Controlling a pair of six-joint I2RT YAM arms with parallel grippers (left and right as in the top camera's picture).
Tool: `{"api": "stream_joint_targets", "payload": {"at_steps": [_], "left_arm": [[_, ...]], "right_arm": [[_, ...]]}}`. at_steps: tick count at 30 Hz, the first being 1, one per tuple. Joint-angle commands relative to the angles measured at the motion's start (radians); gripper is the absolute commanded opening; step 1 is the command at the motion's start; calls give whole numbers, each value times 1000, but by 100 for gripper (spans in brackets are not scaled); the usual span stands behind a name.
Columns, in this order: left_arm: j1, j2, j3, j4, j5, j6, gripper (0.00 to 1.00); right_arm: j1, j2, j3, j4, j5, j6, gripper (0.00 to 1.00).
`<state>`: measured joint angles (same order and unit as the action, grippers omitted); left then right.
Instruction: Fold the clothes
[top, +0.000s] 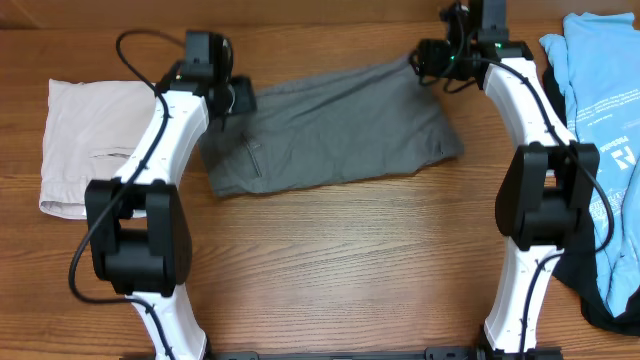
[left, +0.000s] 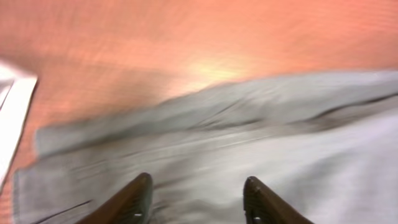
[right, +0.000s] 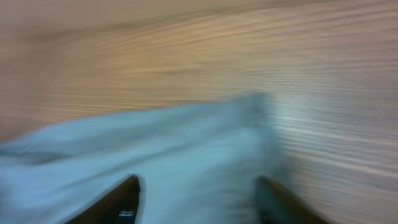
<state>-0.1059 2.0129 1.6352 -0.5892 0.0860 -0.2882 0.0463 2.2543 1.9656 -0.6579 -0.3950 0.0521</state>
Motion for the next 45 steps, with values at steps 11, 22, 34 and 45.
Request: {"api": "stream_joint_targets", "payload": {"at_steps": [11, 22, 34, 45], "left_arm": [[-59, 78, 21, -34, 45, -86, 4], [-59, 154, 21, -19, 26, -85, 4], [-59, 255, 21, 15, -63, -63, 4], [-59, 174, 76, 11, -101, 1, 4]], "right_arm": [[211, 73, -30, -8, -157, 39, 4], [275, 216, -30, 242, 7, 109, 4], [272, 306, -30, 491, 173, 126, 35], [229, 145, -18, 475, 139, 127, 52]]}}
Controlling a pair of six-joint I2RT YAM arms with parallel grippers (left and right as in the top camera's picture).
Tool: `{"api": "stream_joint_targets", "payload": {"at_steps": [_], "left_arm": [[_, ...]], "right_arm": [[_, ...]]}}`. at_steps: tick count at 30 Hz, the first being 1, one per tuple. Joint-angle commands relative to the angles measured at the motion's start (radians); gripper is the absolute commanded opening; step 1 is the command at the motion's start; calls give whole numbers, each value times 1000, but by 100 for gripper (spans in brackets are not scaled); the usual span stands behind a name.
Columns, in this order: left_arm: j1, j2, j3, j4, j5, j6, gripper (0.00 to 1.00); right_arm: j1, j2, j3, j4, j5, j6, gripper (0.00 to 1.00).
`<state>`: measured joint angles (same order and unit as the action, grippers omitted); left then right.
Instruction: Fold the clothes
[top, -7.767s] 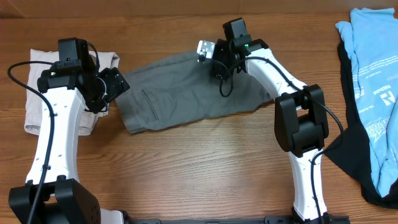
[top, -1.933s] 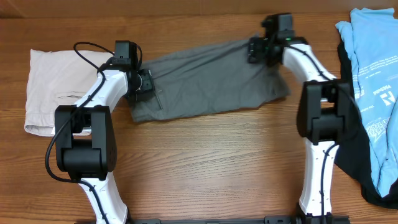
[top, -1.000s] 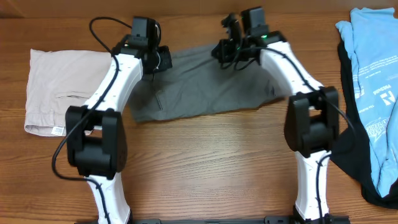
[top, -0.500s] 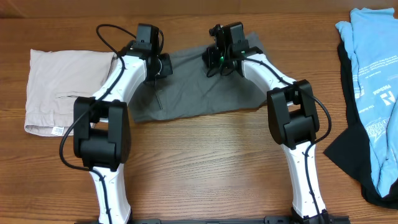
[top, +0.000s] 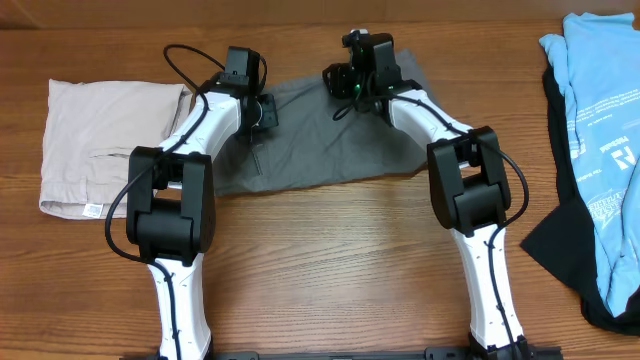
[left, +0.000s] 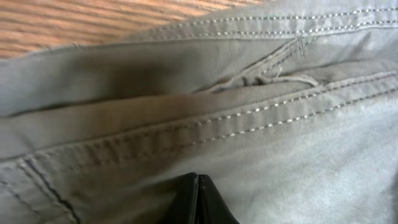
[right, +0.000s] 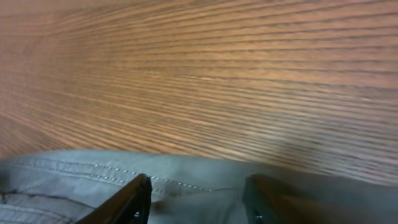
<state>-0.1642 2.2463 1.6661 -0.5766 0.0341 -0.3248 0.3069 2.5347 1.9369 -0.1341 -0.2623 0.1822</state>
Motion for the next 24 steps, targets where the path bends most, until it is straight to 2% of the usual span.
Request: {"api": "stream_joint_targets", "payload": {"at_steps": [1, 6, 7, 8, 10, 13, 16, 18, 24], "left_arm": [[0, -90, 56, -11, -49, 37, 4], [0, -266, 80, -101, -53, 24, 4], [0, -334, 80, -156, -53, 5, 4], [0, -365, 80, -189, -53, -11, 4], [0, -411, 80, -258, -53, -45, 4], [0, -439, 80, -356, -51, -93, 4], [0, -435, 73, -449, -53, -108, 4], [2, -428, 56, -489, -53, -109, 5], [10, -412, -5, -515, -53, -110, 4]], "right_arm": [[-40, -179, 11, -119, 6, -3, 51], [-88, -380, 11, -544, 3, -3, 52], [-108, -437, 11, -693, 3, -3, 43], [-119, -461, 11, -768, 3, -3, 39], [-142, -487, 11, -915, 4, -8, 35], [-172, -482, 3, -1054, 19, -34, 35], [-185, -470, -46, -1068, 23, -50, 34], [-187, -462, -108, -1017, 23, -59, 34], [-198, -456, -332, -871, 72, -39, 35]]}}
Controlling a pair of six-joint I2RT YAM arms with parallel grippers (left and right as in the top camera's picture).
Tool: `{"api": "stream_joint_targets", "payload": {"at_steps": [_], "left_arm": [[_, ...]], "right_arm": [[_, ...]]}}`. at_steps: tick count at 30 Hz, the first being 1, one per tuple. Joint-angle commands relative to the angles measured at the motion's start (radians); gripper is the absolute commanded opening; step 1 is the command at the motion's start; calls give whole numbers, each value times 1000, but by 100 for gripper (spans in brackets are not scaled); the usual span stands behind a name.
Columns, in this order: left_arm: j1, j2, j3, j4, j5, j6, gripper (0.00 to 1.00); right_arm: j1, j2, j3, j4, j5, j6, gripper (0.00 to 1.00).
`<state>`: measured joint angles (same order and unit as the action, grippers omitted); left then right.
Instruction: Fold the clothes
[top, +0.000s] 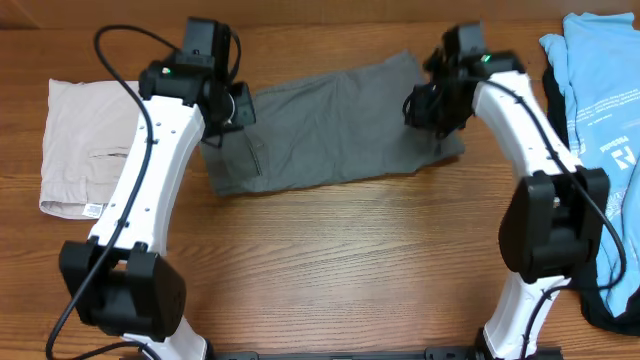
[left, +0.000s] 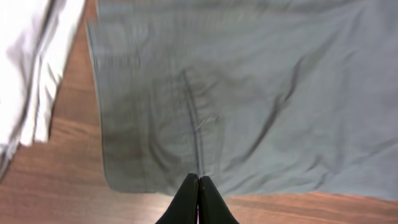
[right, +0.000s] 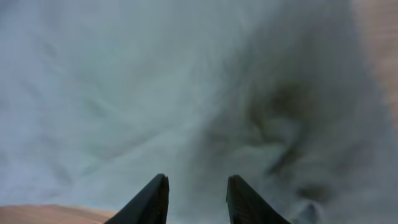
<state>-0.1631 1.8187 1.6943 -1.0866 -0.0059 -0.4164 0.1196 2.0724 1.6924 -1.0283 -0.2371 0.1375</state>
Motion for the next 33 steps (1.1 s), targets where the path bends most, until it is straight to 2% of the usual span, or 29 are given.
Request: {"api": "stream_joint_targets", "payload": {"at_steps": [1, 5, 10, 16, 17, 18, 19, 21, 22, 24, 25, 33], "left_arm": [[13, 16, -39, -13, -13, -19, 4], [31, 16, -41, -52, -16, -19, 4], [59, 16, -42, -81, -16, -36, 5], [129, 18, -42, -116, -19, -57, 16], [147, 18, -42, -115, -18, -60, 22], [160, 18, -43, -114, -11, -60, 31], [176, 19, -43, -111, 10, -60, 34], [193, 22, -49, -103, 55, -53, 40], [197, 24, -56, -94, 68, -40, 46], [197, 26, -86, -63, 69, -9, 64], [197, 26, -113, -38, 70, -5, 68], [197, 26, -313, 135, 126, -3, 79]], "right_arm": [[-18, 6, -117, 35, 68, 29, 35], [-55, 6, -195, 102, 125, 50, 35], [-81, 5, -214, 142, 93, 41, 35], [-82, -29, -158, 63, -93, 8, 57], [-82, -48, -142, 37, -131, -5, 63], [-81, -61, -134, 24, -158, -20, 66], [-77, -83, -125, 6, -190, -35, 69], [-66, -128, -117, -13, -214, -37, 71], [-58, -156, -117, -19, -213, -37, 72], [-42, -203, -117, -30, -214, -36, 72], [-32, -224, -117, -35, -214, -36, 72], [11, -270, -120, -86, -213, -33, 73]]}}
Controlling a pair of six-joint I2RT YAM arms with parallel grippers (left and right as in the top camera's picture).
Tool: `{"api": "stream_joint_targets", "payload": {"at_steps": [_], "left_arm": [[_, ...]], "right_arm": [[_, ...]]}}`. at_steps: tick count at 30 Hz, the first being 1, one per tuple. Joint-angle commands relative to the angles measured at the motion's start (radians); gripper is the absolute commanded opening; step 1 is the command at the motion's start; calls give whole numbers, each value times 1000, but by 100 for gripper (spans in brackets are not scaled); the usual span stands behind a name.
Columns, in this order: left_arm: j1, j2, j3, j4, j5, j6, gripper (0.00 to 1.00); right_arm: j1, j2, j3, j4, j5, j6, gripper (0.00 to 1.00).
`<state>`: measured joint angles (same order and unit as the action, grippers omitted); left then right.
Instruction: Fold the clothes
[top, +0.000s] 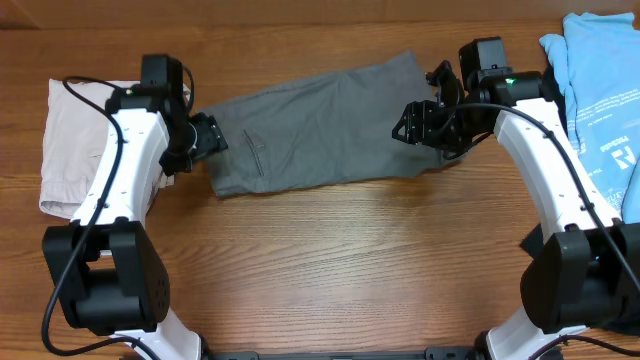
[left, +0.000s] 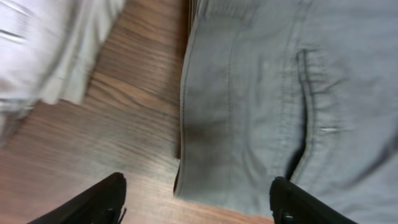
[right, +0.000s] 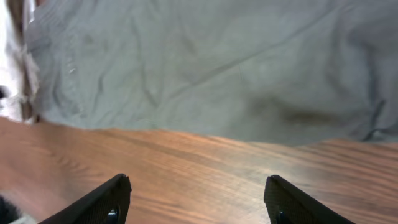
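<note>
Grey folded trousers (top: 330, 130) lie across the middle of the table, tilted up to the right. My left gripper (top: 205, 140) hovers at their left end, open, with nothing between its fingers. The left wrist view has that gripper (left: 196, 205) over the trousers' left hem (left: 205, 137) and front corner. My right gripper (top: 422, 125) hangs over the right end, also open and empty. In the right wrist view that gripper (right: 198, 202) is above bare wood, just in front of the trousers' near edge (right: 205, 68).
A folded beige garment (top: 90, 140) lies at the left, close to the trousers' left end and under my left arm. A light blue shirt (top: 600, 90) is piled at the right edge. Wooden table (top: 330, 270) stretches in front.
My left gripper was shut over the trousers' left part; it is now wide open, further left at the hem. My right gripper has opened wider and sits nearer the front right edge. The trousers lie unchanged.
Both grippers stood open at the trousers' far corners. Then both were near the middle of the far edge, the left shut. Afterwards the trousers lay flat, the left gripper shut above them, the right over the right end. Now both are open at the ends.
</note>
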<state>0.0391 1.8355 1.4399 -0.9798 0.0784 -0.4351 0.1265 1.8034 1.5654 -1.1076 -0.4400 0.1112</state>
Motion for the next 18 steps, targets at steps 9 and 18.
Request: {"api": "stream_joint_targets", "payload": {"at_steps": [9, 18], "left_arm": [[-7, 9, -193, 217, 53, -34, 81], [-8, 9, -322, 462, 84, -80, 79]], "right_arm": [[36, -1, 6, 22, -10, -7, 74], [111, -1, 6, 82, -10, -7, 74]]}}
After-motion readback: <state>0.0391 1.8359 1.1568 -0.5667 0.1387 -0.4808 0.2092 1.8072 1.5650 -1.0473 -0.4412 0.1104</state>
